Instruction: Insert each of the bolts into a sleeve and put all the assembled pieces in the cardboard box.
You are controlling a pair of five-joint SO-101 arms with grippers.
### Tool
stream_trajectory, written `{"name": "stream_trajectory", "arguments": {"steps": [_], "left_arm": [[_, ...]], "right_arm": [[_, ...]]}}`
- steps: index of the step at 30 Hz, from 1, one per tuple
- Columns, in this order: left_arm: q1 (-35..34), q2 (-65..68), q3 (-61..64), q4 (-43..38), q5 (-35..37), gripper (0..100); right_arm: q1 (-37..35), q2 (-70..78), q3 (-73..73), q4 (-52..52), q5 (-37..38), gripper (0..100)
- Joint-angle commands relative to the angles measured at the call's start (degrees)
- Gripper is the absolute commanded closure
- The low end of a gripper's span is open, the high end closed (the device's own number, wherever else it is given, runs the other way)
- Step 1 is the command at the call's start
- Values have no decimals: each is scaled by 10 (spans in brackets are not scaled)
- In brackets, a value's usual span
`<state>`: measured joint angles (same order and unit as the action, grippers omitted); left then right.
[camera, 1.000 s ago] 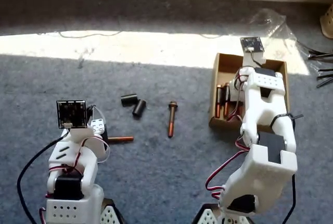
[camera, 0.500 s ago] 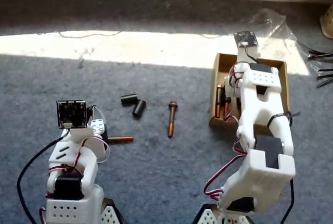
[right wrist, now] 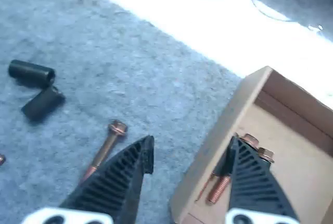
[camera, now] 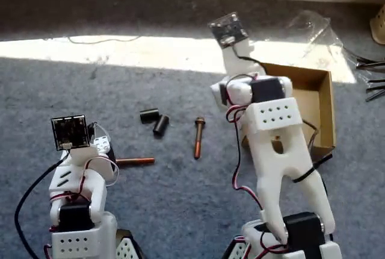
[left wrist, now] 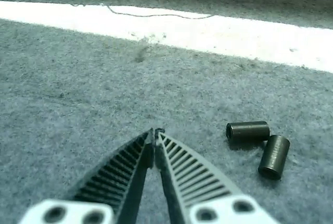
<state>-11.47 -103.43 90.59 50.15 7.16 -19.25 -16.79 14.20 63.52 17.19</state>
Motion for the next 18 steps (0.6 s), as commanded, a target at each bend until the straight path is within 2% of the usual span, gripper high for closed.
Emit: {"name": "stream_trajectory", "arguments": {"steps": [1, 3, 6, 14, 18], "left_arm": [[-7, -4, -27, -9, -2, 976], [-7, -4, -26, -11, -2, 976], [-7, -4, -24, -11, -2, 976], [-8, -4, -21, -11, -3, 976], [-20, -4, -17, -8, -3, 976]], "right_arm": [[-60, -37, 7, 4, -83, 797], [-84, -37, 7, 4, -164, 797], [-116, -37, 7, 5, -246, 797], [-195, -8, -31, 7, -362, 797], [-200, 48, -87, 19, -404, 797]]}}
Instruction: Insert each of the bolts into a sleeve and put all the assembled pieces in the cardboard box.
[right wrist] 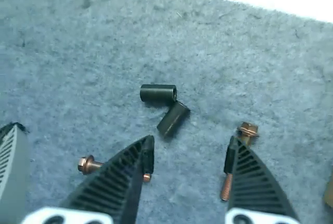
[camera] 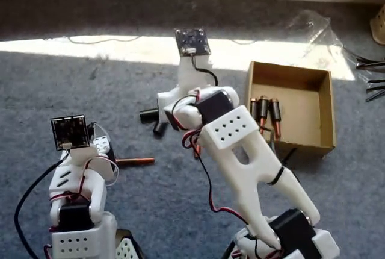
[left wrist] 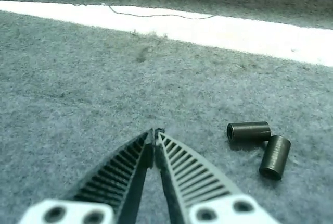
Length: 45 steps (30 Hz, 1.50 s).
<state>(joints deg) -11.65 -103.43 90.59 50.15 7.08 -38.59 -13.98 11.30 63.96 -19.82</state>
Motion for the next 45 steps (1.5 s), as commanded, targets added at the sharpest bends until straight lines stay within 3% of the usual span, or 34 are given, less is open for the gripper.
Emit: {"name": "stream_trajectory", "arguments": {"steps": [1, 9, 26, 31, 45], "left_arm": [[-28, -4, -13, -11, -2, 975], [-54, -4, -6, -11, -2, 975], [-51, -4, 26, -52, -1, 973], [-51, -4, 26, -52, -1, 973], [-51, -4, 26, -52, -1, 973]], "right_arm": [[-7, 35, -73, 23, -49, 797], [-29, 187, -154, 57, -193, 797], [-34, 348, -241, 57, -205, 797], [-34, 367, -273, 57, -291, 797], [-31, 469, -342, 57, -341, 797]]}}
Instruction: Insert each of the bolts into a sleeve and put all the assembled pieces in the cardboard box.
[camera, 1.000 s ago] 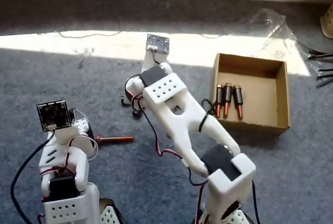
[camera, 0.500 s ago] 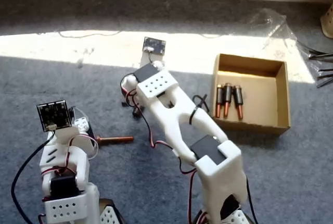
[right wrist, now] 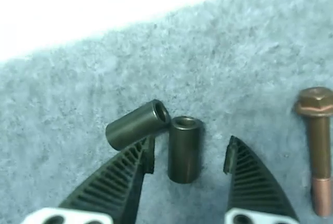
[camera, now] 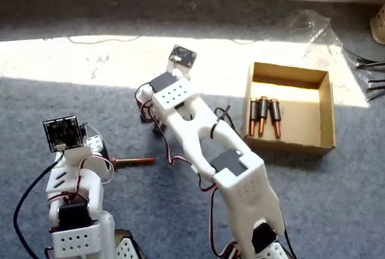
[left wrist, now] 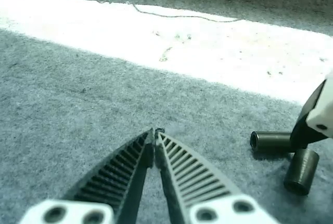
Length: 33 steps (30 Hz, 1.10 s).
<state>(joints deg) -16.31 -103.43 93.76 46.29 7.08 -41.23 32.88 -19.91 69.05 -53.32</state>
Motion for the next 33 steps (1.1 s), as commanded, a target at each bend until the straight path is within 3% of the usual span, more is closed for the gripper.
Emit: {"name": "stream_trajectory", "arguments": {"steps": [1, 33], "left_arm": [[-5, -4, -6, -13, -1, 973], [15, -4, 0, -14, -2, 973]], "right_arm": [[-5, 6, -31, 5, -6, 797], [-16, 11, -21, 5, -6, 797]]}}
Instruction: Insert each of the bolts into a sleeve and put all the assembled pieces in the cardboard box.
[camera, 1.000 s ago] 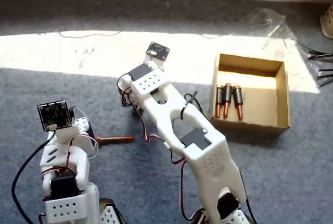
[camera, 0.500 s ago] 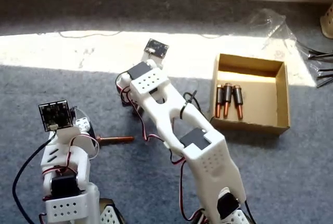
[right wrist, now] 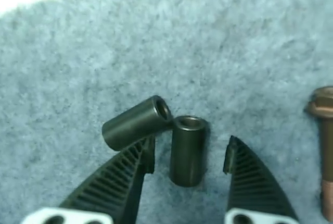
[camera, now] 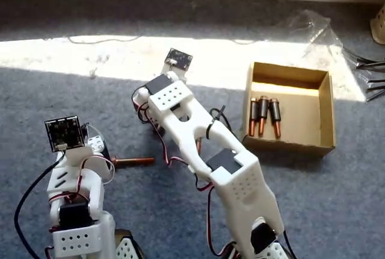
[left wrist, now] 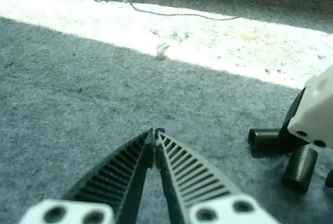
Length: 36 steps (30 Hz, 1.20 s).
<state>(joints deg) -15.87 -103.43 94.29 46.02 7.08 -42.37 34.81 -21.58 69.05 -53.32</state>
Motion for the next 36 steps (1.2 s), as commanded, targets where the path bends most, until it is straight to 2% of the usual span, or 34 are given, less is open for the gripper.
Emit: {"name": "stream_trajectory", "arguments": {"steps": [1, 18, 26, 33, 36], "left_arm": [[11, -4, -6, -11, -2, 973], [11, -4, -6, -11, -2, 973], [10, -4, -6, -11, -2, 973], [10, -4, -6, -11, -2, 973], [10, -4, -6, -11, -2, 973]], "right_arm": [[-4, -8, -2, 5, -6, 797], [-3, 25, -1, 7, -6, 797], [-2, 36, -5, 7, -3, 943], [-1, 36, -4, 13, -2, 954], [0, 36, -7, 65, -2, 954]]}}
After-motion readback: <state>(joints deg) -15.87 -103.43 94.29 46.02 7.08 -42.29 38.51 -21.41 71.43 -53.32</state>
